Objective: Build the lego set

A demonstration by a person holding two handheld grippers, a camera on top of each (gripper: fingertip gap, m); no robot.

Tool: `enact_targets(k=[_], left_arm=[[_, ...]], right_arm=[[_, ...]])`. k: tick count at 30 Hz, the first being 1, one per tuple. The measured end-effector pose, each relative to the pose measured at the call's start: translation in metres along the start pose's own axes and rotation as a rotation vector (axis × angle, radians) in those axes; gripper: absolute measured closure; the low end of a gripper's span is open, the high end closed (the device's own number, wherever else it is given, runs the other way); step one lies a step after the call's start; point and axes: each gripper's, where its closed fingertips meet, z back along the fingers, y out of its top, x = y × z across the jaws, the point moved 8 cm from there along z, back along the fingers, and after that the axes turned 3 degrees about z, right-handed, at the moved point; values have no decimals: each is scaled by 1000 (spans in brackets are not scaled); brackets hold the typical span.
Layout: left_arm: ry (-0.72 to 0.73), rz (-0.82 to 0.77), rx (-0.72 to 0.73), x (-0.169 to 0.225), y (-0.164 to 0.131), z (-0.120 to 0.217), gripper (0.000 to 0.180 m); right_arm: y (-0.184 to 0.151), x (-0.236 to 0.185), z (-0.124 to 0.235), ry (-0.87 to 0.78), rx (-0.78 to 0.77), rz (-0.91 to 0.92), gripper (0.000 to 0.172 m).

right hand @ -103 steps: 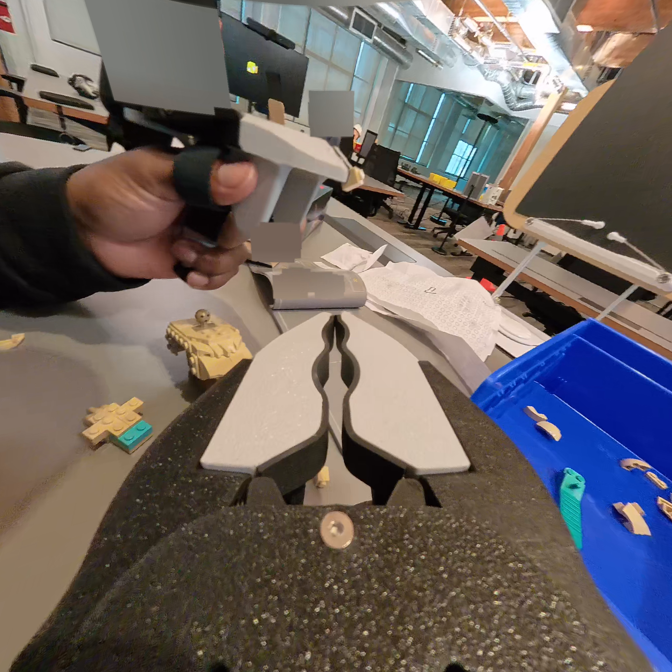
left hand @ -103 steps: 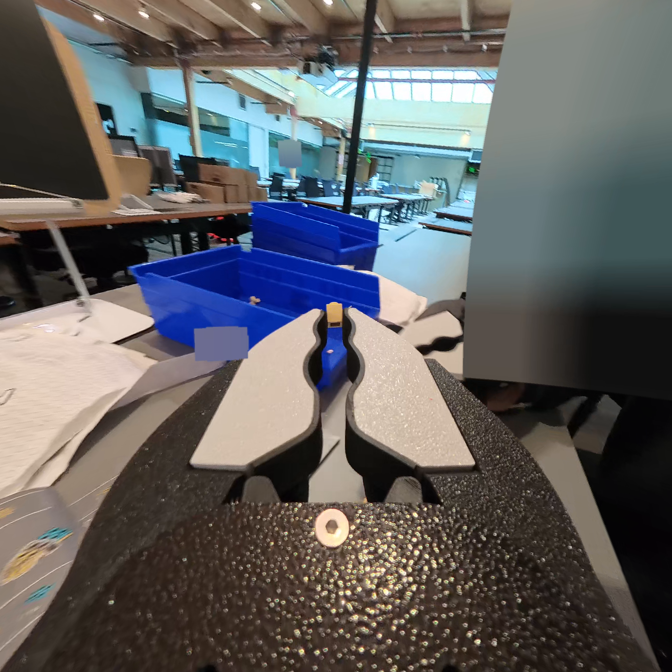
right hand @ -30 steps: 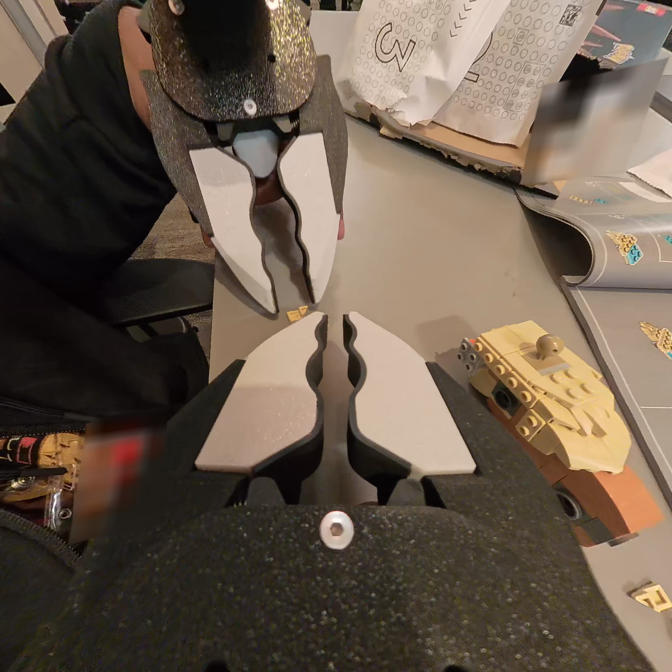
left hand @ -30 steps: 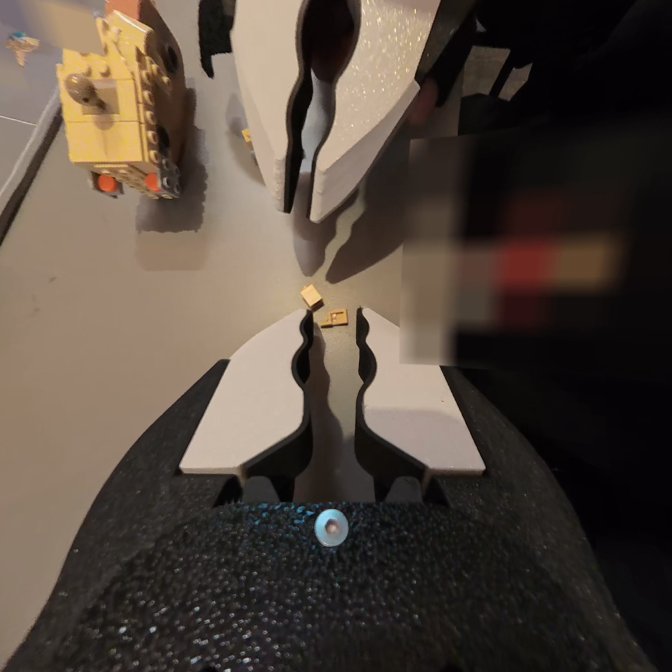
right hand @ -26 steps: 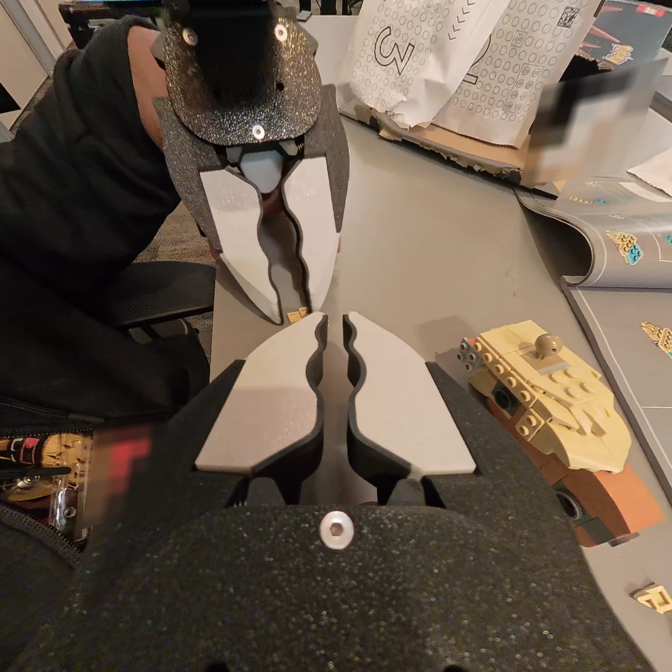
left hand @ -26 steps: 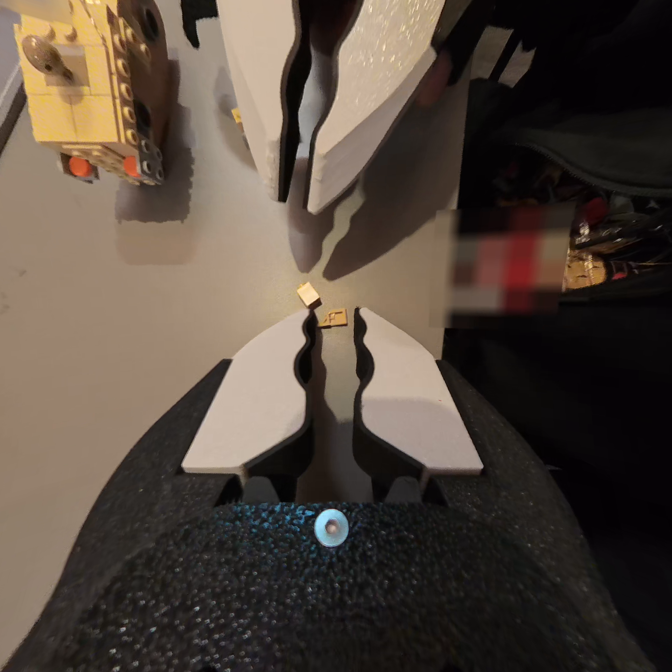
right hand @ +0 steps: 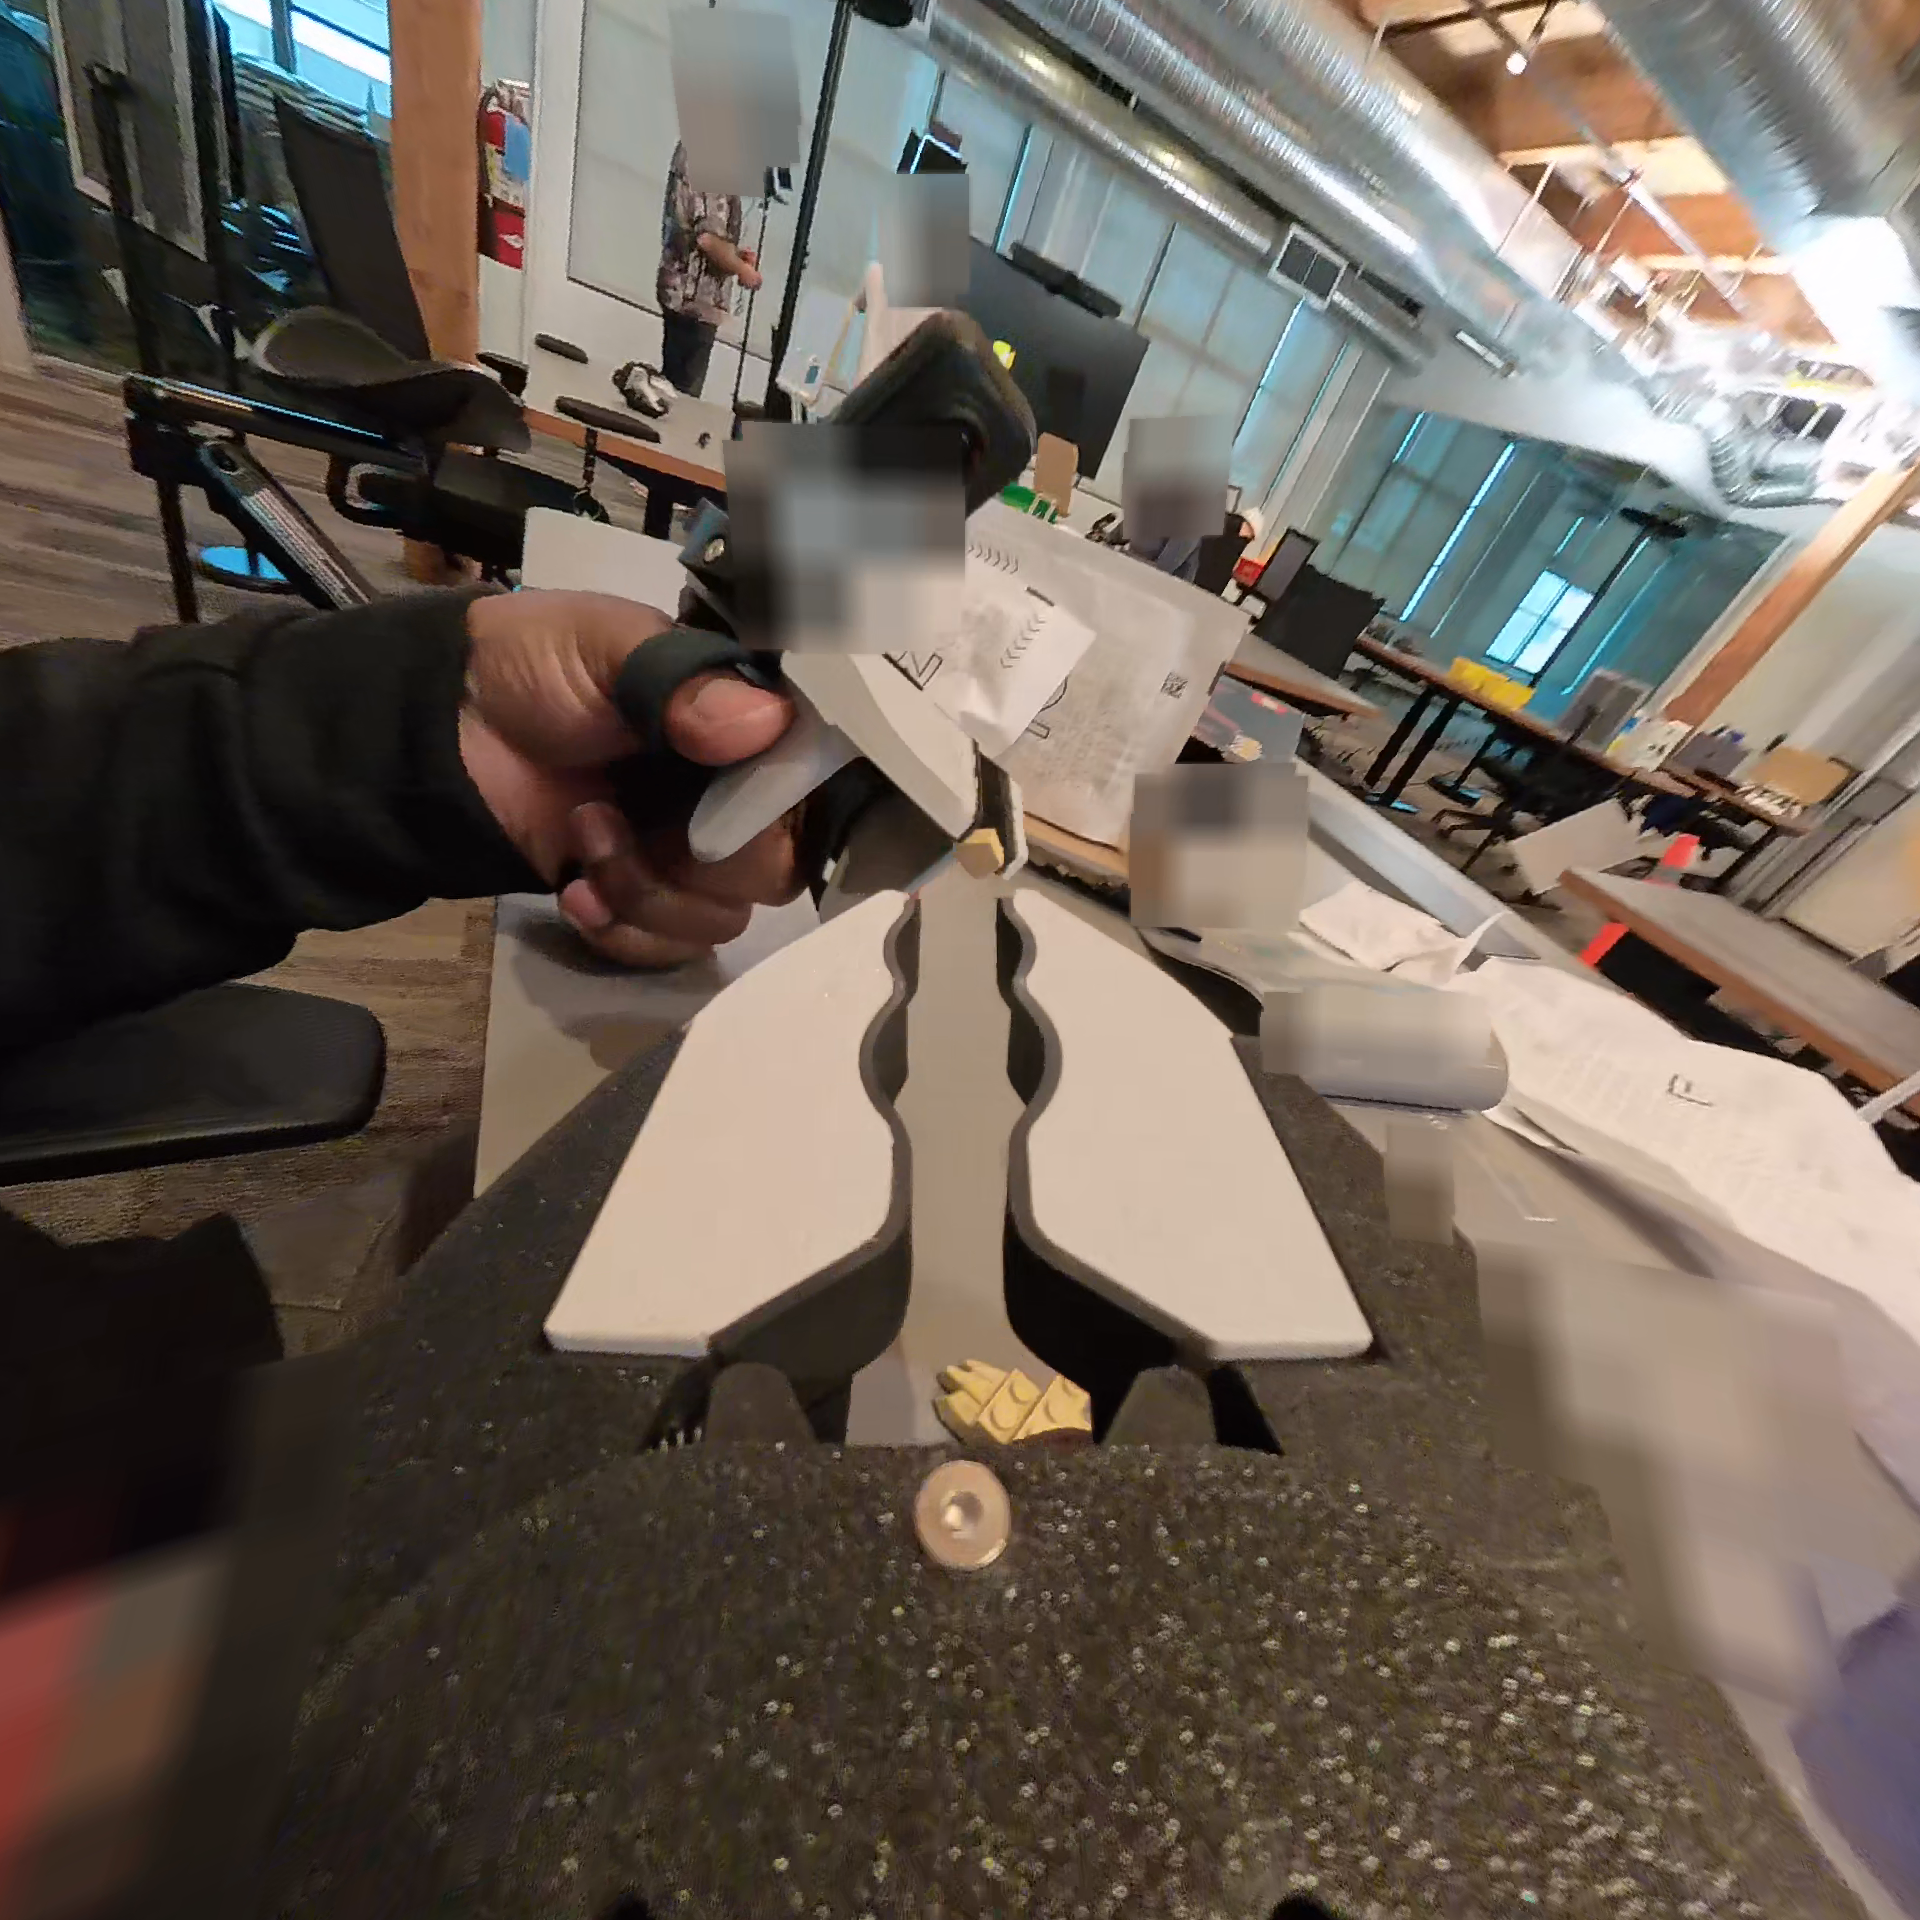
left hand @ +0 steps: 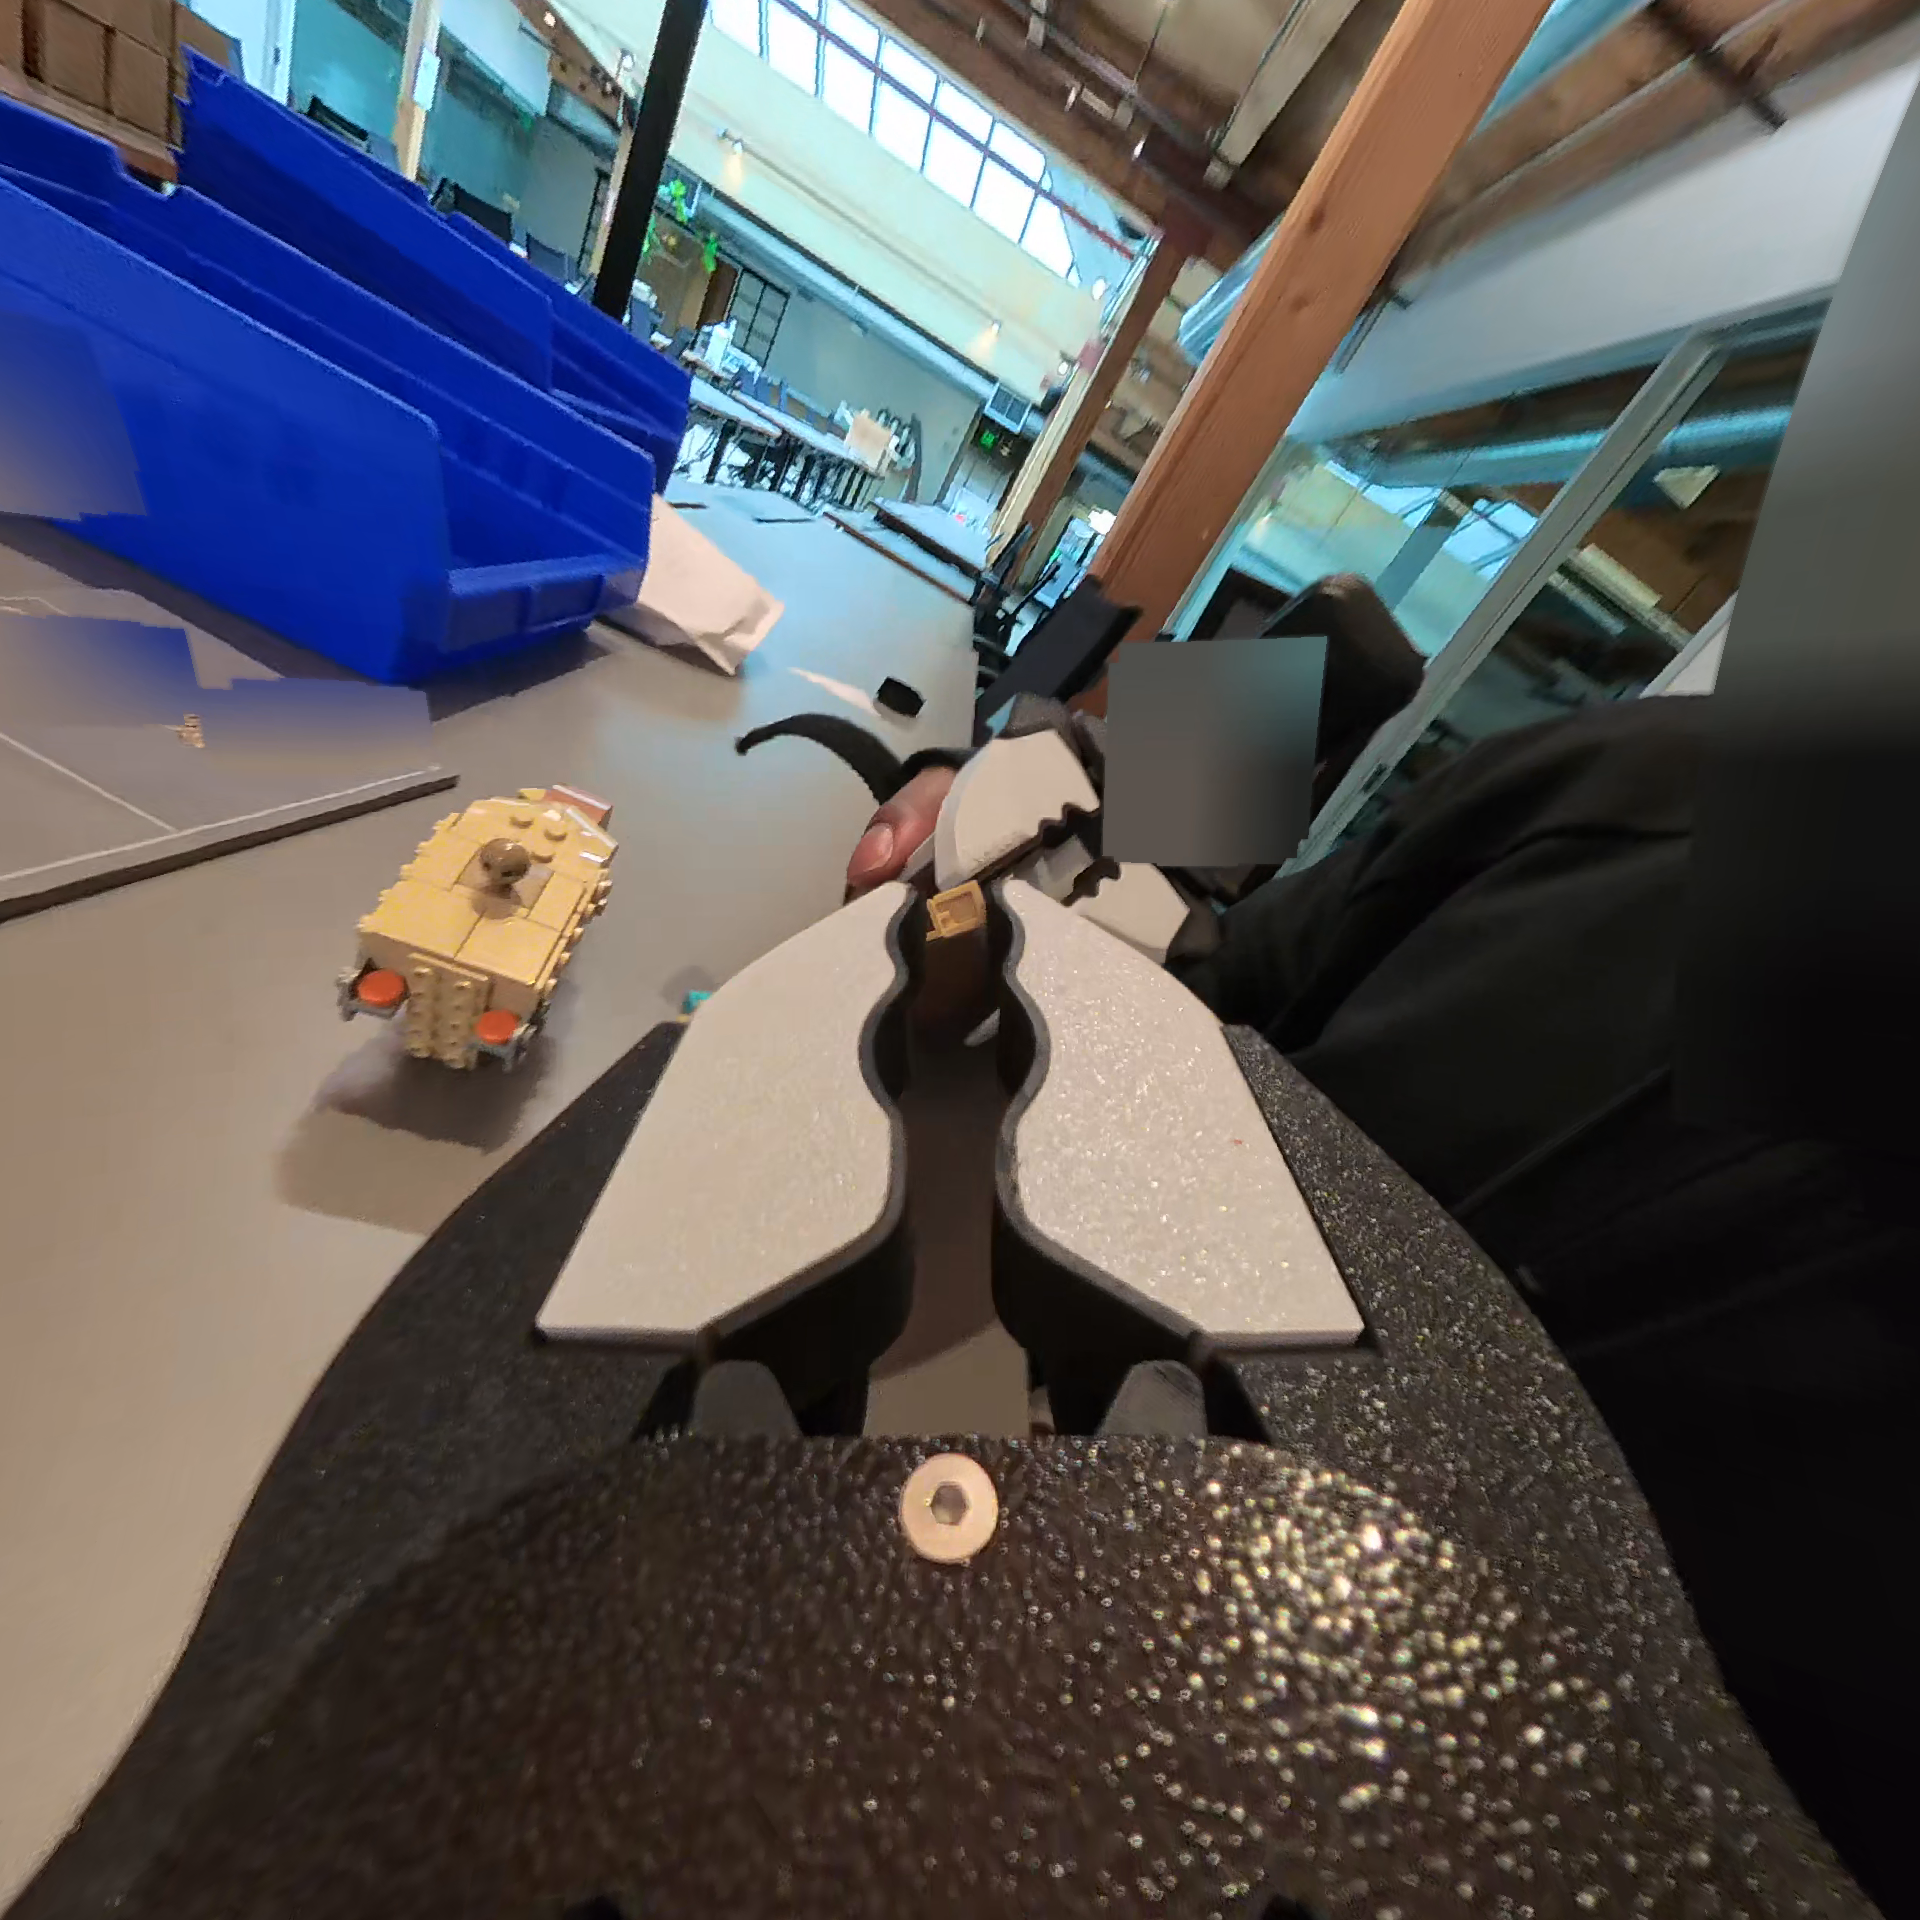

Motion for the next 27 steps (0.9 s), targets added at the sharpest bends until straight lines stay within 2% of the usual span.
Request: enact_targets(k=[11,27], left_arm=[[-99,166,89,0,-2,-17,170],[-108,225,91,0,-4,-20,170]], right_arm=[[4,3,3,-95,39,59,157],[5,2,4,-123,48,102,164]])
